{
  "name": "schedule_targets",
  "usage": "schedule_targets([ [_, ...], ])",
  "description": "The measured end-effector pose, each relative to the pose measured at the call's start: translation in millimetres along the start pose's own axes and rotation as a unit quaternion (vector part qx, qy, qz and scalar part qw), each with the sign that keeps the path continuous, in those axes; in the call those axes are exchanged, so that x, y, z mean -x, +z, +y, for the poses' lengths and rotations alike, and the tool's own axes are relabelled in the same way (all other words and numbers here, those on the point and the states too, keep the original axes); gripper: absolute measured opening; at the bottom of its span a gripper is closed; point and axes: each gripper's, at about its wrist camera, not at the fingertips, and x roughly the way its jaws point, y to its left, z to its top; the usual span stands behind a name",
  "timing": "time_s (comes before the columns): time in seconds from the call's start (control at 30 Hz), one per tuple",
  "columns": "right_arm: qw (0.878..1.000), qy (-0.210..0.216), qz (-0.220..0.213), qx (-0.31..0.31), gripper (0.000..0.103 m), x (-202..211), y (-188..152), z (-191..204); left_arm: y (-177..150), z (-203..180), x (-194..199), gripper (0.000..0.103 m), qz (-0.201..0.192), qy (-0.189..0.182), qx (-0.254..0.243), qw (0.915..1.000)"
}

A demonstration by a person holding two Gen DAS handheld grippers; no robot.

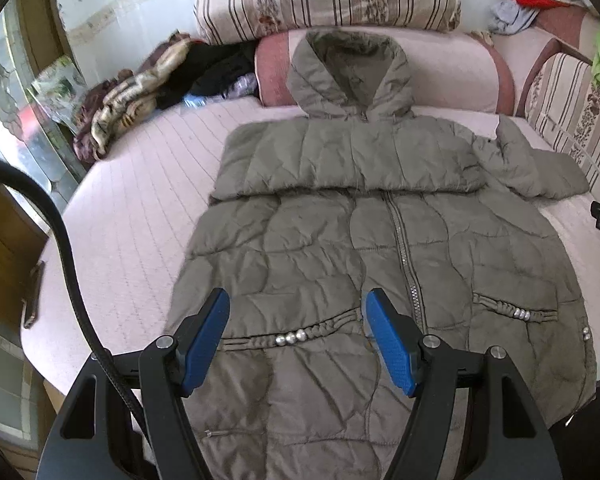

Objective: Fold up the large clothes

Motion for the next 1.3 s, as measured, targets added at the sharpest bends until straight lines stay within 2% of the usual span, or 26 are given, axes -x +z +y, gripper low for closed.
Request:
schedule_targets([
  [0.1, 0.997, 0.025, 0.037, -0.057, 0.077, -47, 9, -34, 3, 0, -17, 0.070, 0.020, -0.019, 0.013, 0.9995],
  [0.2, 0.988, 0.061, 0.062, -0.123, 0.066, -91, 17, -67, 3, 0, -29, 0.070, 0.027, -0.031, 0.026, 0.9988],
  [0.3, 0.966, 0.119, 0.088, -0.210, 0.065, -146, 25, -106, 5, -2, -41, 0.070, 0.026, -0.035, 0.026, 0.9987],
  [0.37, 0.952, 0.142, 0.102, -0.251, 0.064, -173, 30, -120, 6, -5, -49, 0.070, 0.027, -0.026, 0.018, 0.9991],
  [0.4, 0.940, 0.158, 0.111, -0.281, 0.064, -192, 33, -131, 7, -6, -52, 0.070, 0.030, -0.025, 0.015, 0.9991],
  [0.53, 0.915, 0.170, 0.124, -0.344, 0.064, -236, 46, -149, 9, -5, -64, 0.070, 0.042, -0.035, 0.022, 0.9983],
  [0.6, 0.911, 0.167, 0.116, -0.359, 0.064, -246, 55, -154, 9, -3, -69, 0.070, 0.043, -0.034, 0.028, 0.9981],
  [0.83, 0.913, 0.137, 0.112, -0.369, 0.063, -275, 90, -155, 13, 6, -85, 0.070, 0.052, -0.009, 0.046, 0.9975],
  [0.87, 0.915, 0.125, 0.113, -0.368, 0.060, -277, 93, -155, 13, 7, -87, 0.070, 0.055, -0.009, 0.049, 0.9972],
  [0.93, 0.917, 0.104, 0.122, -0.365, 0.036, -284, 101, -158, 12, 8, -89, 0.070, 0.059, -0.006, 0.052, 0.9969],
  [0.97, 0.917, 0.102, 0.124, -0.365, 0.031, -286, 104, -160, 12, 9, -89, 0.070, 0.059, -0.005, 0.052, 0.9969],
  [1.0, 0.917, 0.103, 0.126, -0.364, 0.019, -287, 108, -161, 11, 9, -89, 0.070, 0.058, -0.003, 0.052, 0.9970],
  [1.03, 0.918, 0.106, 0.130, -0.361, 0.014, -286, 112, -162, 11, 9, -89, 0.070, 0.056, -0.001, 0.051, 0.9971],
  [1.13, 0.925, 0.105, 0.115, -0.347, 0.009, -271, 127, -166, 10, 11, -87, 0.070, 0.050, 0.004, 0.052, 0.9974],
  [1.3, 0.948, 0.102, 0.068, -0.295, 0.008, -214, 153, -157, 5, 18, -80, 0.070, 0.040, 0.012, 0.052, 0.9978],
])
